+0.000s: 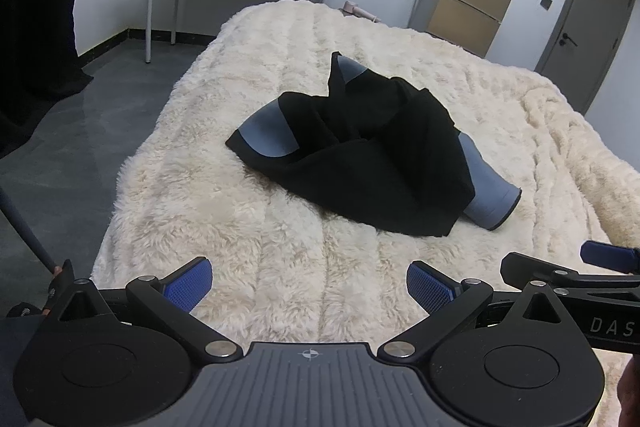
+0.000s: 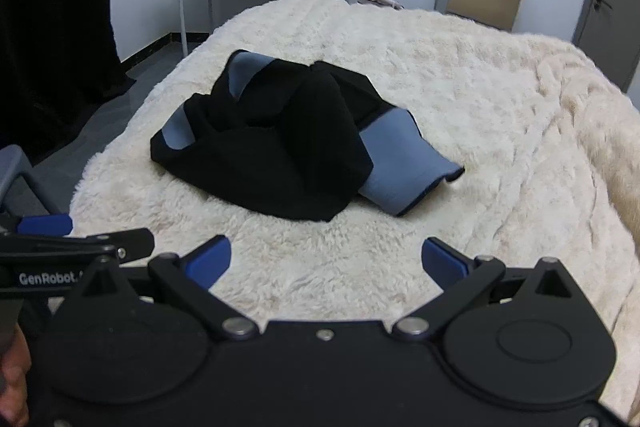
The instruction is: Fold clothes
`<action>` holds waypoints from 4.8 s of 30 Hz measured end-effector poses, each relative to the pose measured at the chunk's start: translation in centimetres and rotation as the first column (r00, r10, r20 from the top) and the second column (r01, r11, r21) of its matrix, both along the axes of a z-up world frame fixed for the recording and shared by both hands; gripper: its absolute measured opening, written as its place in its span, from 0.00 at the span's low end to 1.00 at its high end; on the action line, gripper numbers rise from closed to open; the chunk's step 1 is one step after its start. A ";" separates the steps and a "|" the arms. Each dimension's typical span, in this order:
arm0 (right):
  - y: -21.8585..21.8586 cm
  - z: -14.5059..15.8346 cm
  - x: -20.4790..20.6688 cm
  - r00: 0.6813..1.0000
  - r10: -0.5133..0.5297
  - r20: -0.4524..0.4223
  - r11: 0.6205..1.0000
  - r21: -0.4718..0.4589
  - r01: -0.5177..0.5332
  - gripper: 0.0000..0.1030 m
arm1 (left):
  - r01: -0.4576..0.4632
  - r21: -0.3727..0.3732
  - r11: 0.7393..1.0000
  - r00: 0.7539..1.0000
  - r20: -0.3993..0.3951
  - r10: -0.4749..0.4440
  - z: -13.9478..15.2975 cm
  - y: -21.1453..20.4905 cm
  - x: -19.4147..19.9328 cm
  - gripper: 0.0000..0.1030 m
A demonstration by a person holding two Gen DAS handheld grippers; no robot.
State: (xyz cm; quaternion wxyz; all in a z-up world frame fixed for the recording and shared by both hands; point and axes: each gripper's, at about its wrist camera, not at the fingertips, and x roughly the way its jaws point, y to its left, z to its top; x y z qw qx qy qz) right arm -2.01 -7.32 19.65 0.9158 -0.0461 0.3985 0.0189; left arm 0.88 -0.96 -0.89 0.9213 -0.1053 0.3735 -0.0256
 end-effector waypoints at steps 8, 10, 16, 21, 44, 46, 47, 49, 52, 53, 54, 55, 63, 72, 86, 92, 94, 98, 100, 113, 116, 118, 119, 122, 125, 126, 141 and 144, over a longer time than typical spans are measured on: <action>-0.3 -0.4 -0.6 1.000 -0.013 -0.021 0.999 0.034 0.014 1.00 | 0.020 0.002 1.000 1.000 0.008 -0.020 0.3 -0.1 -0.1 1.00; -0.4 -0.6 -0.6 1.000 -0.013 -0.025 0.999 0.037 0.014 1.00 | 0.025 0.009 1.000 1.000 0.002 -0.025 0.2 -0.3 -0.1 1.00; -1.2 -1.3 0.0 0.998 -0.010 -0.066 0.996 0.089 0.016 1.00 | 0.034 0.021 0.999 0.999 -0.011 -0.034 0.0 -0.5 0.1 1.00; -1.6 -1.8 0.5 0.996 0.003 -0.089 0.993 0.121 0.008 1.00 | 0.042 0.031 0.999 0.999 -0.023 -0.041 -0.2 -0.6 0.3 1.00; -5.9 0.0 4.4 0.992 -0.072 0.106 0.990 0.132 0.058 1.00 | 0.050 0.017 0.999 0.994 0.100 -0.051 0.6 -0.6 1.4 1.00; -6.0 -0.6 5.2 0.981 -0.029 0.192 0.998 0.058 0.018 1.00 | 0.053 0.010 0.999 0.991 0.121 -0.054 0.4 -0.6 1.5 1.00; -5.8 -0.9 5.6 0.980 0.009 0.200 1.000 0.012 -0.011 1.00 | 0.055 0.006 0.998 0.990 0.131 -0.055 0.4 -0.6 1.5 1.00; -5.3 -1.2 6.7 0.977 0.063 0.203 0.997 -0.060 -0.051 1.00 | 0.059 -0.001 0.998 0.987 0.153 -0.058 0.2 -0.6 1.6 1.00; -4.8 -0.6 8.2 0.978 0.094 0.187 0.994 -0.077 -0.081 1.00 | 0.065 -0.011 0.998 0.981 0.184 -0.061 0.0 -0.7 1.8 1.00; -4.7 -0.2 8.5 0.977 0.099 0.190 0.994 -0.070 -0.087 0.99 | 0.067 -0.015 0.998 0.979 0.195 -0.062 -0.1 -0.7 1.8 1.00; -4.6 0.2 8.8 0.976 0.103 0.192 0.994 -0.063 -0.093 0.97 | 0.071 -0.016 0.997 0.980 0.190 -0.067 0.1 -0.7 1.7 1.00; -4.6 0.7 9.1 0.975 0.108 0.195 0.994 -0.056 -0.099 0.84 | 0.080 -0.017 0.997 0.979 0.192 -0.075 0.2 -0.8 1.6 1.00; -3.8 4.1 11.5 0.965 0.143 0.219 0.989 -0.001 -0.146 0.26 | 0.097 -0.066 0.993 0.969 0.234 -0.079 0.7 -0.1 0.5 1.00; -3.0 8.0 14.2 0.952 0.180 0.247 0.978 0.059 -0.200 0.04 | 0.086 -0.106 0.991 0.970 0.235 -0.059 0.7 0.6 0.3 1.00; -2.8 27.4 12.2 0.796 0.171 0.580 0.966 0.058 -0.251 0.04 | 0.086 -0.145 0.986 0.965 0.258 -0.046 1.4 1.2 -1.0 1.00; -4.1 30.6 11.1 0.737 0.111 0.666 0.981 0.047 -0.191 0.06 | 0.094 -0.147 0.985 0.964 0.259 -0.054 1.3 1.3 -0.9 1.00; -4.7 27.9 12.1 0.776 0.102 0.622 0.988 0.026 -0.151 0.07 | 0.095 -0.148 0.984 0.964 0.260 -0.054 1.2 1.4 -0.8 1.00; -6.0 17.8 14.2 0.900 0.073 0.430 0.996 0.022 -0.092 0.08 | 0.094 -0.158 0.983 0.964 0.262 -0.050 1.2 1.6 -0.9 1.00; -6.5 11.4 15.0 0.952 0.065 0.299 0.998 0.004 -0.069 0.08 | 0.095 -0.163 0.982 0.964 0.261 -0.050 1.2 1.6 -0.9 1.00; -5.4 -1.0 16.0 0.984 0.127 0.124 0.988 -0.106 -0.114 0.67 | 0.105 -0.186 0.977 0.968 0.243 -0.058 0.7 1.5 0.1 1.00; -1.2 0.8 18.5 0.948 0.296 0.120 0.951 -0.131 -0.281 0.74 | 0.110 -0.183 0.977 0.971 0.229 -0.066 0.4 1.3 0.7 1.00; 1.6 0.0 20.7 0.917 0.389 0.083 0.910 -0.187 -0.369 0.76 | 0.106 -0.186 0.977 0.973 0.222 -0.064 0.3 1.4 0.7 1.00; 2.7 -0.3 21.3 0.905 0.420 0.066 0.893 -0.208 -0.399 0.76 | 0.103 -0.188 0.977 0.974 0.220 -0.060 0.2 1.5 0.6 1.00; 6.5 -2.4 23.6 0.863 0.504 -0.043 0.826 -0.269 -0.495 0.71 | 0.086 -0.205 0.975 0.974 0.222 -0.039 0.2 2.0 0.4 1.00; 8.7 -5.4 26.8 0.833 0.529 -0.166 0.788 -0.270 -0.554 0.68 | 0.069 -0.228 0.971 0.972 0.234 -0.015 0.1 2.4 0.3 1.00; 9.0 -6.4 27.8 0.830 0.524 -0.193 0.788 -0.260 -0.558 0.67 | 0.066 -0.234 0.970 0.972 0.234 -0.009 0.1 2.5 0.3 1.00; 6.6 0.3 20.0 0.865 0.498 0.070 0.867 -0.060 -0.494 0.00 | 0.087 -0.239 0.967 0.972 0.235 -0.029 0.1 2.3 0.9 1.00; 6.5 1.8 18.4 0.846 0.524 0.098 0.851 -0.077 -0.519 0.00 | 0.088 -0.240 0.967 0.972 0.235 -0.030 0.2 2.3 0.8 1.00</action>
